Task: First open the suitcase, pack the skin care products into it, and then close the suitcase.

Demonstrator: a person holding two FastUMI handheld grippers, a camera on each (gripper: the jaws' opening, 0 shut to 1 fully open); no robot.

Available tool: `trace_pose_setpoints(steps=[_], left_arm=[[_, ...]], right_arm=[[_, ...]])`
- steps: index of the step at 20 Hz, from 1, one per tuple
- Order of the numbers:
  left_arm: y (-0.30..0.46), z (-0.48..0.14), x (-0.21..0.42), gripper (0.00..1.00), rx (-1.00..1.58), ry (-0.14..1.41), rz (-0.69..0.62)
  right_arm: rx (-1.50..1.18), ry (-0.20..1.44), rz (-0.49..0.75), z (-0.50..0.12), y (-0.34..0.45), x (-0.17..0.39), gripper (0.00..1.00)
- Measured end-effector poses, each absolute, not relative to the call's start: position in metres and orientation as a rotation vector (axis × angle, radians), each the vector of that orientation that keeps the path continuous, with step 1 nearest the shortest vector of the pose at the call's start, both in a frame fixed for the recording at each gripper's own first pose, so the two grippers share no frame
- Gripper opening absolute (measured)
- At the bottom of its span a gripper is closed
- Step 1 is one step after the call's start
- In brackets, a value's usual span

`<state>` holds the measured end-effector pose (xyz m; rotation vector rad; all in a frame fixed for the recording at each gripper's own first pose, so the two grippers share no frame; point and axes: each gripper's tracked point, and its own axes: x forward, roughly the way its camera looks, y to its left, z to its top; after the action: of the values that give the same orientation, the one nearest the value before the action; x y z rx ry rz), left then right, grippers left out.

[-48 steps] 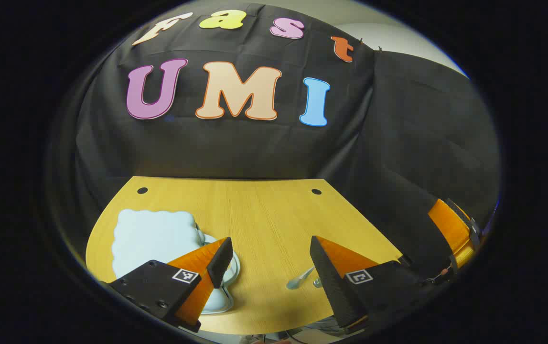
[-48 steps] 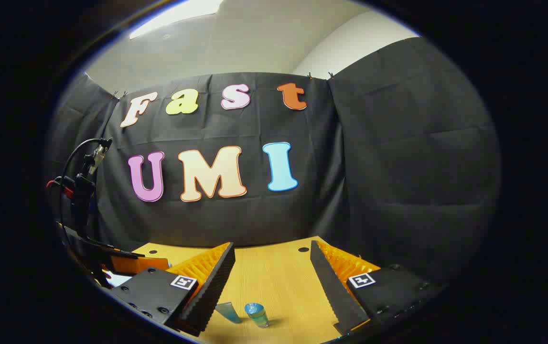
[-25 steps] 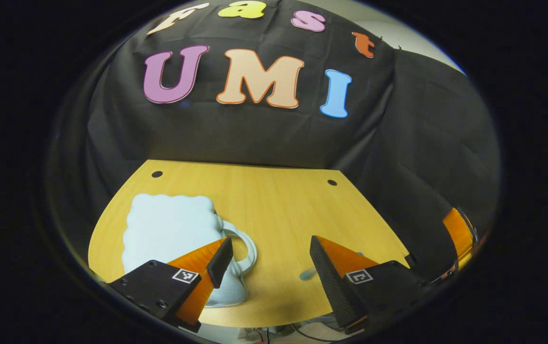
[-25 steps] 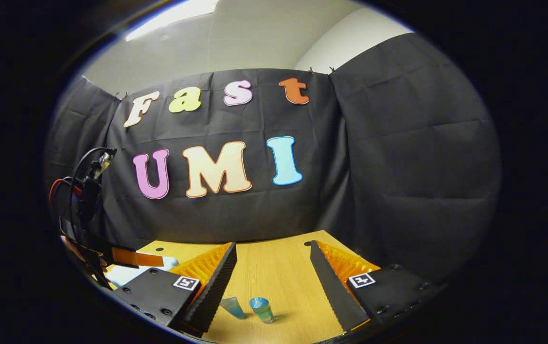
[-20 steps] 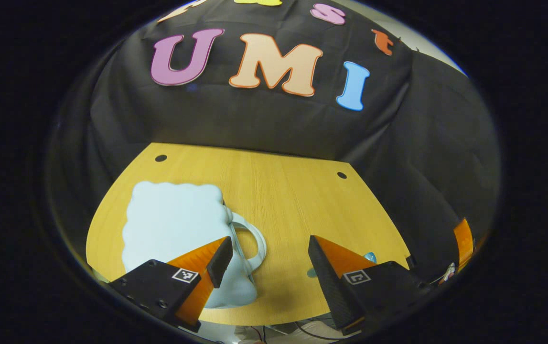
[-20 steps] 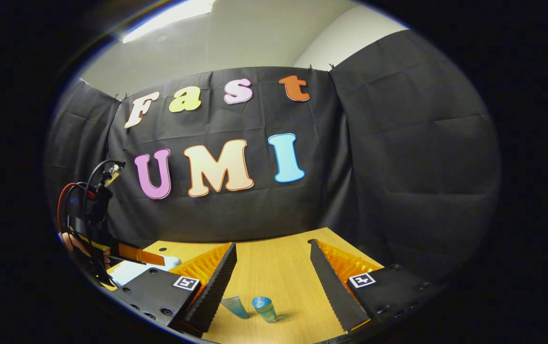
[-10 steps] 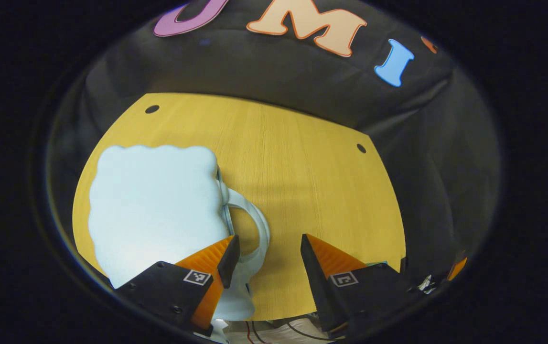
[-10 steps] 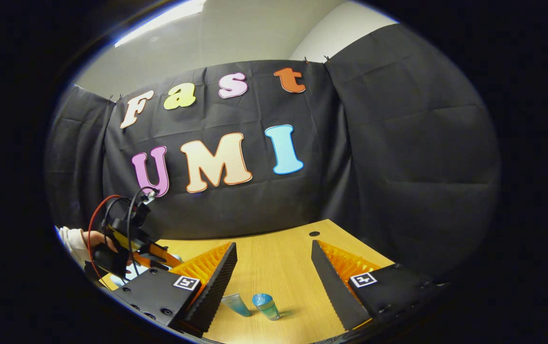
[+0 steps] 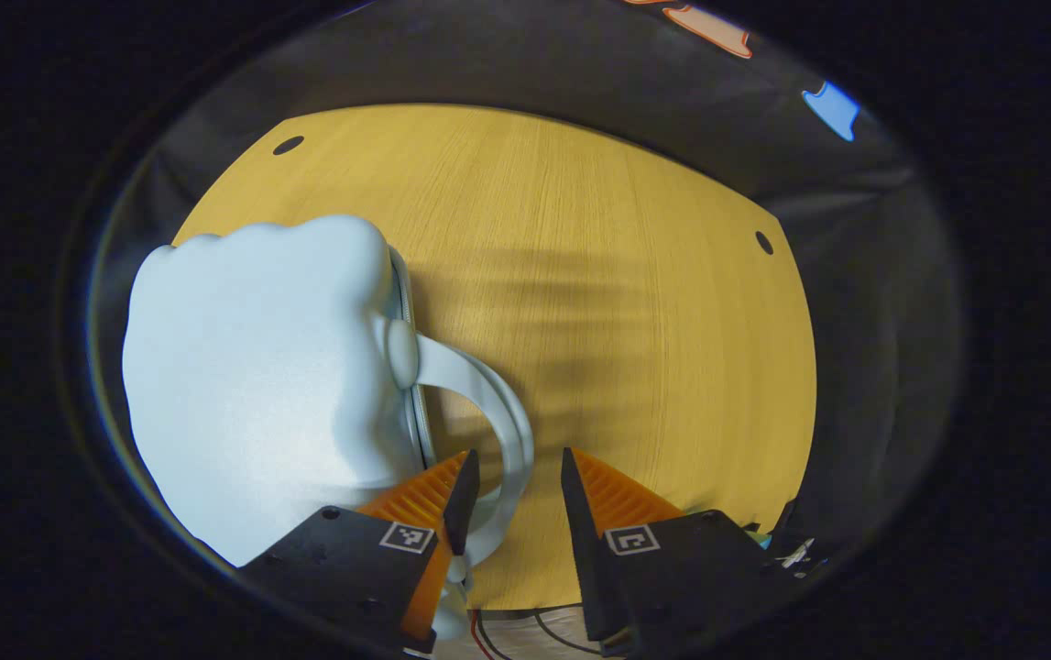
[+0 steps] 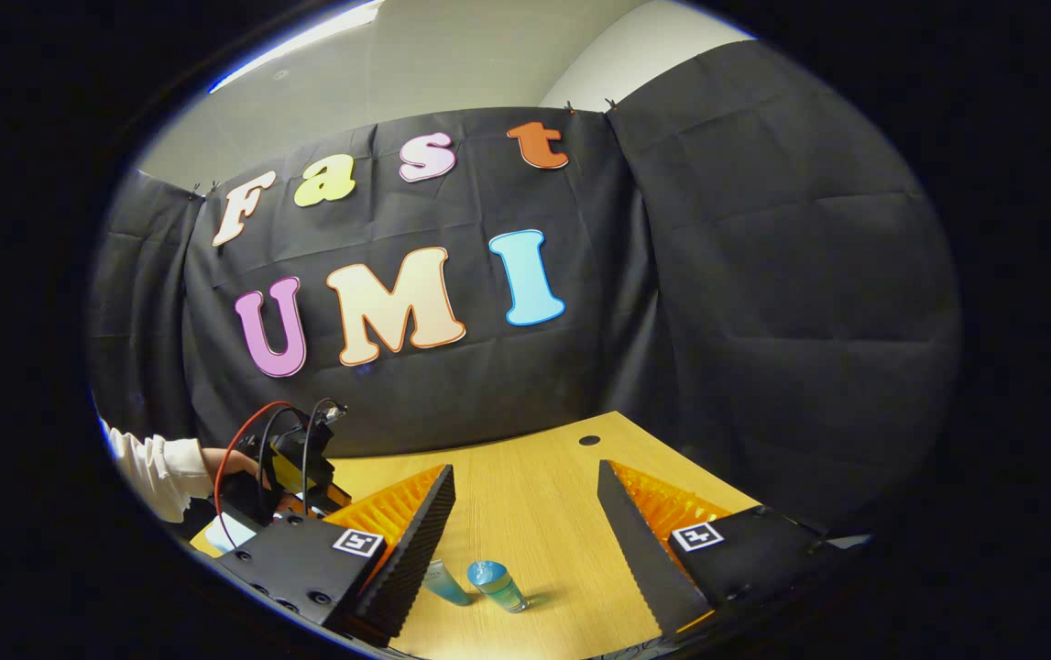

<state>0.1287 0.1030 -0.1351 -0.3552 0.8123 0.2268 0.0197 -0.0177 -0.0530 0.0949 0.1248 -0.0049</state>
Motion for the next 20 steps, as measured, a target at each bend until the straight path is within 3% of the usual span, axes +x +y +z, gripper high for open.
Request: trace_pose_setpoints(steps=[1, 2, 3, 7, 13, 20], left_arm=[[0.104, -0.140, 0.132, 0.49, -0.353, 0.831, 0.233], [0.106, -0.144, 0.134, 0.51, -0.351, 0.850, 0.244], [0.107, -0.149, 0.136, 0.43, -0.350, 0.867, 0.256], [0.107, -0.162, 0.143, 0.28, -0.328, 0.910, 0.279], [0.101, -0.188, 0.148, 0.29, -0.343, 0.979, 0.280], [0.098, -0.179, 0.146, 0.10, -0.312, 0.973, 0.254]], right_arm=[[0.096, 0.127, -0.009, -0.054, -0.019, 0.021, 0.98], [0.098, 0.129, -0.013, -0.055, -0.021, 0.021, 0.98], [0.099, 0.132, -0.017, -0.056, -0.022, 0.021, 0.98], [0.095, 0.145, -0.031, -0.061, -0.025, 0.023, 0.98], [0.080, 0.152, -0.043, -0.062, -0.030, 0.022, 0.98], [0.077, 0.157, -0.048, -0.063, -0.034, 0.020, 0.98]])
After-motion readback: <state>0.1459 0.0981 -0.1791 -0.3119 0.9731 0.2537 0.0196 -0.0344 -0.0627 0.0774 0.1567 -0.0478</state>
